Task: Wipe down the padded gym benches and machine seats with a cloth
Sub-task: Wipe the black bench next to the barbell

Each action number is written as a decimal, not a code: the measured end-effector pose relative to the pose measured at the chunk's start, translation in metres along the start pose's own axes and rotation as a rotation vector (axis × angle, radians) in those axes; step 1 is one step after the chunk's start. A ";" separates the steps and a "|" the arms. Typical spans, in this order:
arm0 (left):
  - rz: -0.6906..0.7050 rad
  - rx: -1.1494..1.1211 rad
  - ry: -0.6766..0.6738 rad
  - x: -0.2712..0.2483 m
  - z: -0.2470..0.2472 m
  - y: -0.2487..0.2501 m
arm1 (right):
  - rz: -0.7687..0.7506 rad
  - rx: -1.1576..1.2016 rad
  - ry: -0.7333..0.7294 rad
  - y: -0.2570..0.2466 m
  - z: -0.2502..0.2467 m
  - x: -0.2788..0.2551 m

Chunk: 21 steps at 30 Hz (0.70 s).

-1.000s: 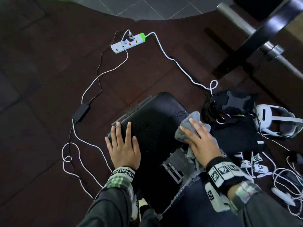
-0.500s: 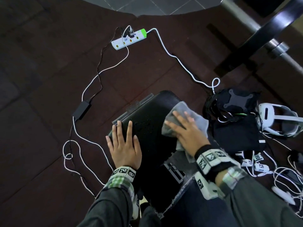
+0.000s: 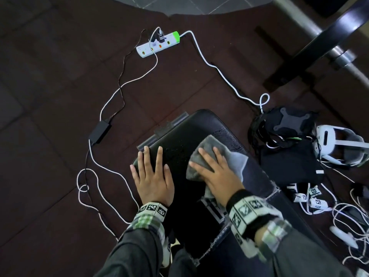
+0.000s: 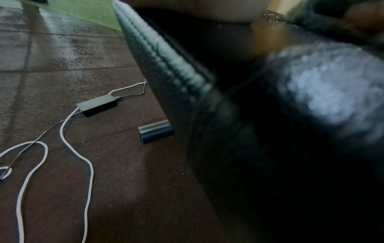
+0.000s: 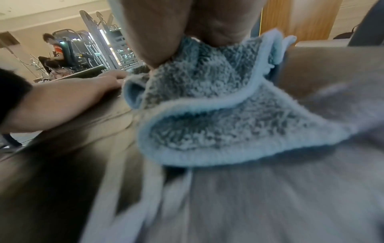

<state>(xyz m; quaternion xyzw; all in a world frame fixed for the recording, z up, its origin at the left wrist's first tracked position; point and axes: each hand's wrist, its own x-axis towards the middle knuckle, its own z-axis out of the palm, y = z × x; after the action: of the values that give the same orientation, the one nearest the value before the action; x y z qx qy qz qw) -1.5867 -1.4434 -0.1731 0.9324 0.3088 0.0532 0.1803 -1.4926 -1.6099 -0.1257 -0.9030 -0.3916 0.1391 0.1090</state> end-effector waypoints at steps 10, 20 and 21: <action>0.004 -0.009 -0.029 0.000 -0.002 -0.001 | 0.371 0.224 0.077 0.038 -0.012 -0.013; -0.005 -0.070 -0.057 -0.018 -0.024 0.025 | 0.315 0.699 0.037 -0.012 -0.022 -0.033; 0.043 -0.069 -0.053 -0.029 -0.028 0.040 | 0.375 0.679 0.132 0.000 -0.025 -0.038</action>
<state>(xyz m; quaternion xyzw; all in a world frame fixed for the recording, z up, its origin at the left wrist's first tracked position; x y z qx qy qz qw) -1.5939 -1.4816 -0.1321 0.9332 0.2817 0.0428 0.2192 -1.5089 -1.6397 -0.0956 -0.8784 -0.1438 0.2197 0.3994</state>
